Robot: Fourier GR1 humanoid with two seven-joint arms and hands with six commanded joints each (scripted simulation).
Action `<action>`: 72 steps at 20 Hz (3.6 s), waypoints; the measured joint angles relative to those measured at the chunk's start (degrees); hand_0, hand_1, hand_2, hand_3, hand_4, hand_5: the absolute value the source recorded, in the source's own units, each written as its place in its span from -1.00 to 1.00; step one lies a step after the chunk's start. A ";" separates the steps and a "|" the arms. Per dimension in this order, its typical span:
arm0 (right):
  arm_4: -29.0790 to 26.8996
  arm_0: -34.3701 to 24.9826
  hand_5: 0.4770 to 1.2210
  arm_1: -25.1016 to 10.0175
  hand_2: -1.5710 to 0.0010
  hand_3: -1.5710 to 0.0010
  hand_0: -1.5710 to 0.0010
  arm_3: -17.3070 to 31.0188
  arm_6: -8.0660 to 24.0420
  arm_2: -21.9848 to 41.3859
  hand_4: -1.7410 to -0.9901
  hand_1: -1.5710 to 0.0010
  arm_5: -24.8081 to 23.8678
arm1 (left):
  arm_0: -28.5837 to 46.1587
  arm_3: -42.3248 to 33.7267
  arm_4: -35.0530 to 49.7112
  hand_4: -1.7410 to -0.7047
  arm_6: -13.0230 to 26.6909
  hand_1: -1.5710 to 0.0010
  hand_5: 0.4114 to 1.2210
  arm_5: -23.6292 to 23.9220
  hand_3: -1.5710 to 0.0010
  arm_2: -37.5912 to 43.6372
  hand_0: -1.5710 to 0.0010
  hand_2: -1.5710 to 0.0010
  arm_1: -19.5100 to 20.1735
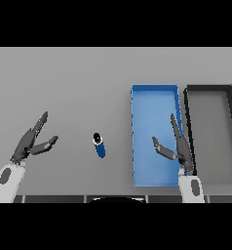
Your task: Pick up the blue pipe and place it into the blue bin.
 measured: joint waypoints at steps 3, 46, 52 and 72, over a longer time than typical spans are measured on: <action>-0.31 -0.06 -0.63 -0.42 1.00 1.00 1.00 0.60 -1.08 -0.10 0.50 1.00 0.58 | 2.37 -3.75 -0.50 0.34 0.33 1.00 -0.70 -3.80 1.00 -2.39 1.00 1.00 2.59; -1.96 0.70 -0.59 -0.73 1.00 1.00 1.00 -0.59 0.49 -1.05 0.39 1.00 1.50 | -7.86 6.44 -11.97 -0.49 0.10 -0.89 0.92 -0.78 -0.90 -17.86 -0.87 -0.90 -27.58; -1.02 0.66 -0.56 -0.81 1.00 1.00 1.00 -0.81 0.93 -0.85 0.43 1.00 1.03 | -9.78 -0.72 -11.60 -0.47 1.96 -0.97 0.98 -1.04 -0.97 -17.12 -0.97 -0.97 -29.72; 0.01 13.59 -0.60 3.85 0.89 1.00 1.00 -15.10 -3.93 2.18 0.44 0.97 -2.85 | -10.27 -6.33 -15.15 -0.47 7.48 -1.00 1.00 -7.19 -1.00 -16.59 -1.00 -1.00 -32.91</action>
